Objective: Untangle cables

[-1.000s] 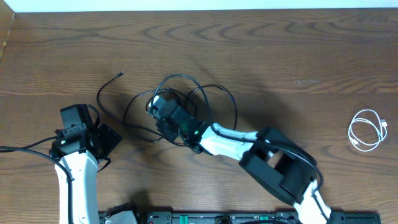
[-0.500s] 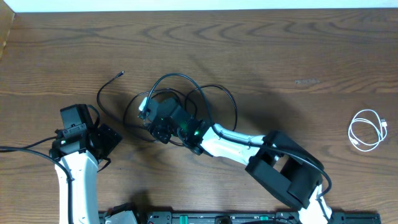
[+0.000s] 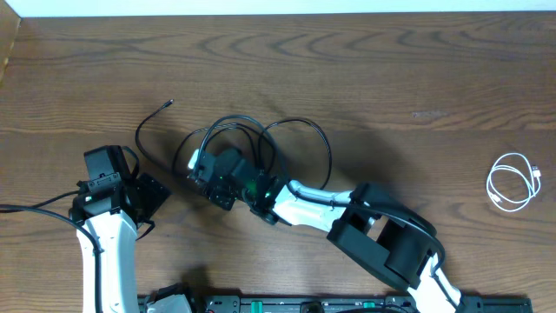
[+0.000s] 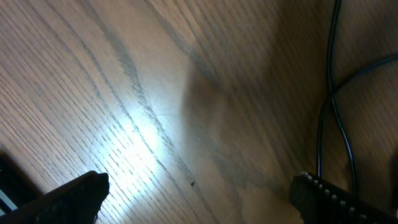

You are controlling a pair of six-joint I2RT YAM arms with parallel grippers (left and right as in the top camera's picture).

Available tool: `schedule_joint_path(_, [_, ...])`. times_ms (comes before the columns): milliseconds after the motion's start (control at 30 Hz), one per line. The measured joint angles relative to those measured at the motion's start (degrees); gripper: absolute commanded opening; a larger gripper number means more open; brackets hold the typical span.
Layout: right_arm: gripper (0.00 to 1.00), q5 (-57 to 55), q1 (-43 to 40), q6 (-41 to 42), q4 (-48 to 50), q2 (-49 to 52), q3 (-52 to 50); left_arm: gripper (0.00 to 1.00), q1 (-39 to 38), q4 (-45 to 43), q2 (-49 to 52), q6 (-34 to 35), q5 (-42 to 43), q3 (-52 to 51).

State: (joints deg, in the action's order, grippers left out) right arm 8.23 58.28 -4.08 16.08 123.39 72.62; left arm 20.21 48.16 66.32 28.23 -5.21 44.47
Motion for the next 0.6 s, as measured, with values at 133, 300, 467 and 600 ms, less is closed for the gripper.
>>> schedule_joint_path(133, [0.38, 0.1, 0.6, -0.1, 0.4, 0.0, 0.0, 0.98, 0.0, 0.0, 0.0, 0.0, 0.0, 0.0])
schedule_joint_path(300, [0.37, 0.1, 0.7, -0.2, 0.9, 1.1, 0.0, 0.98, 0.0, 0.0, 0.0, 0.0, 0.0, 0.0])
schedule_joint_path(467, [0.35, 0.1, 0.7, -0.2, 1.0, 2.4, 0.0, 0.98, 0.0, 0.0, 0.0, 0.0, 0.0, 0.0])
schedule_joint_path(600, [0.35, 0.1, 0.7, -0.2, 1.0, 2.8, 0.0, 0.98, 0.0, 0.0, 0.0, 0.0, 0.0, 0.0])
